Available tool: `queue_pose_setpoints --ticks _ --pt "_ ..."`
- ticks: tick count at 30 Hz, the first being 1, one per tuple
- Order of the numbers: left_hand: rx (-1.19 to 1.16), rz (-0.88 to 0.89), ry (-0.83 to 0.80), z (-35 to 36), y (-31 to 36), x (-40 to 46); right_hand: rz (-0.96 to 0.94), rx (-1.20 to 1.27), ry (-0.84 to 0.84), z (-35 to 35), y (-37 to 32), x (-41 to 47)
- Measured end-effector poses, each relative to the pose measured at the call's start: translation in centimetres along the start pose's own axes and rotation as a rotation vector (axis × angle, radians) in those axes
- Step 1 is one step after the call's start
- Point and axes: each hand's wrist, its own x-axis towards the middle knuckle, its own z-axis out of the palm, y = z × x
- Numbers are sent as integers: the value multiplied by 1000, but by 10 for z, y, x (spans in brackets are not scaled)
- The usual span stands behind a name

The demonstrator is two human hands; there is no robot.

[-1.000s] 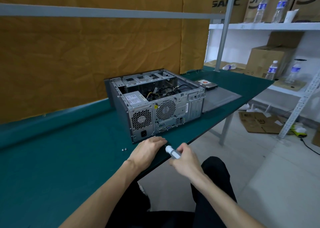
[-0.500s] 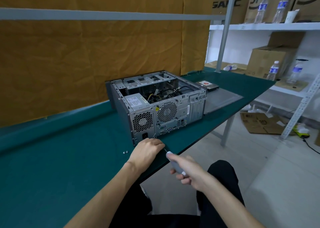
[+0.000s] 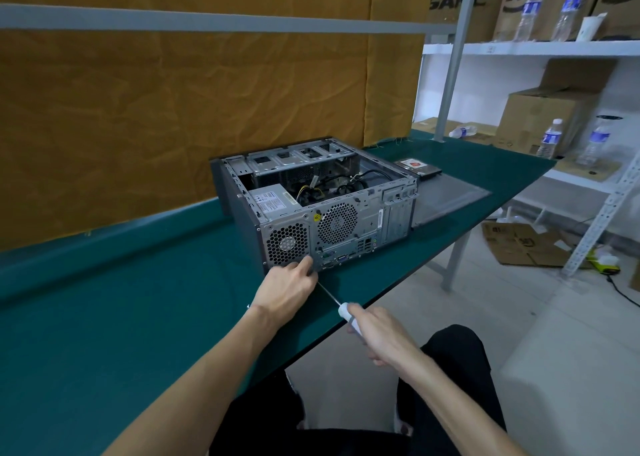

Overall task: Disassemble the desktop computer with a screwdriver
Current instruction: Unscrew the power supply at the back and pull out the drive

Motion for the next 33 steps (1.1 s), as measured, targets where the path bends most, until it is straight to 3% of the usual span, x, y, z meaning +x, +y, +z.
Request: queue_pose_setpoints --ticks 3,9,14,17,22,28,33 --pt "41 2 -43 -1 -3 1 -138 -260 112 1 2 -1" --pt "26 -28 -45 -1 -2 5 -181 -343 127 3 2 -6" --pt "31 -38 -28 4 0 3 -136 -308 125 -3 -1 -5" --pt "28 -55 -14 4 1 4 -186 -365 244 -6 -5 -6" --pt "33 -81 9 4 4 3 -123 -202 156 -3 -4 -4" --pt "15 -116 54 9 8 0 -202 -431 238 -2 -1 -7" --pt "-6 -149 60 10 8 0 -220 -334 257 4 -3 -14"
